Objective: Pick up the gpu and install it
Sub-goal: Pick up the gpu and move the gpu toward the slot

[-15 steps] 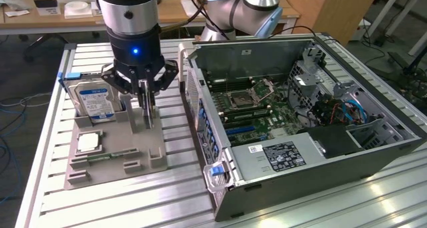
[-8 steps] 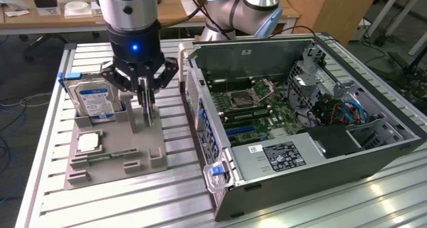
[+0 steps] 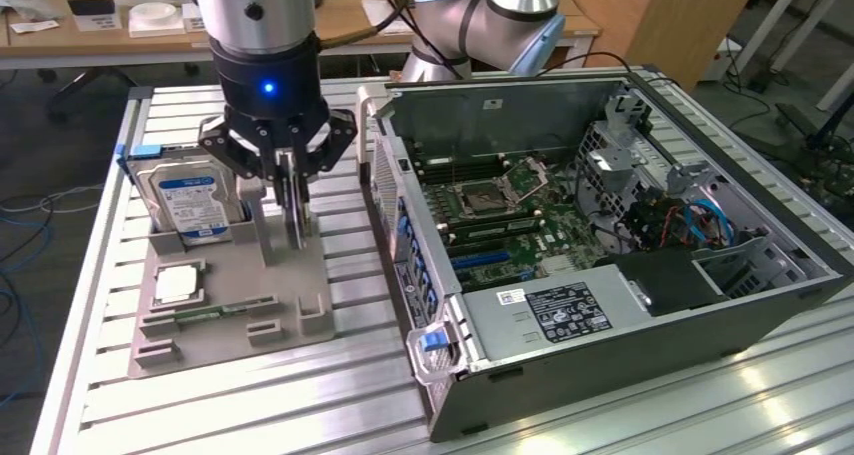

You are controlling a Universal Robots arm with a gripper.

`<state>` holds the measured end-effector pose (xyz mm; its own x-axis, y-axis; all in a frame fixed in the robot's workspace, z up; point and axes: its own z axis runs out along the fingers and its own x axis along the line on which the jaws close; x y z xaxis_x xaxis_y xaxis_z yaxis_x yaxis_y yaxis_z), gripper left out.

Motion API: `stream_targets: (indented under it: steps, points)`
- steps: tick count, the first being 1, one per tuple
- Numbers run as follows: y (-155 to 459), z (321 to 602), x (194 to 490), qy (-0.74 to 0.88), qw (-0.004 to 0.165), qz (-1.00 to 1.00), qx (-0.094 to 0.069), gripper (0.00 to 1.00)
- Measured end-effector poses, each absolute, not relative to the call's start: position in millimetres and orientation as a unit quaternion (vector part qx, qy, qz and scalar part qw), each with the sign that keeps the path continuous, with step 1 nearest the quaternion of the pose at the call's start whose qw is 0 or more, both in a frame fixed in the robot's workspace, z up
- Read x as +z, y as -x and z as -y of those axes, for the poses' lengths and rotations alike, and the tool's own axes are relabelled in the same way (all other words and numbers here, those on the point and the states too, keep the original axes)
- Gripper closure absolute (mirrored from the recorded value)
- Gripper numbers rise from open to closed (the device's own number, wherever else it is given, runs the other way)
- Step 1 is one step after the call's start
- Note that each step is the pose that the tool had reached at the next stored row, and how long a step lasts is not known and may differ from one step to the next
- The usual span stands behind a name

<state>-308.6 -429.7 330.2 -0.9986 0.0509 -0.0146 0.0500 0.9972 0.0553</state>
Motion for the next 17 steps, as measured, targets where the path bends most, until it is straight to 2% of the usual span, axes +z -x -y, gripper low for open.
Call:
stream_targets:
  steps: [17]
  points:
    - [309, 430, 344, -0.025, 0.007, -0.999, 0.027, 0.72]
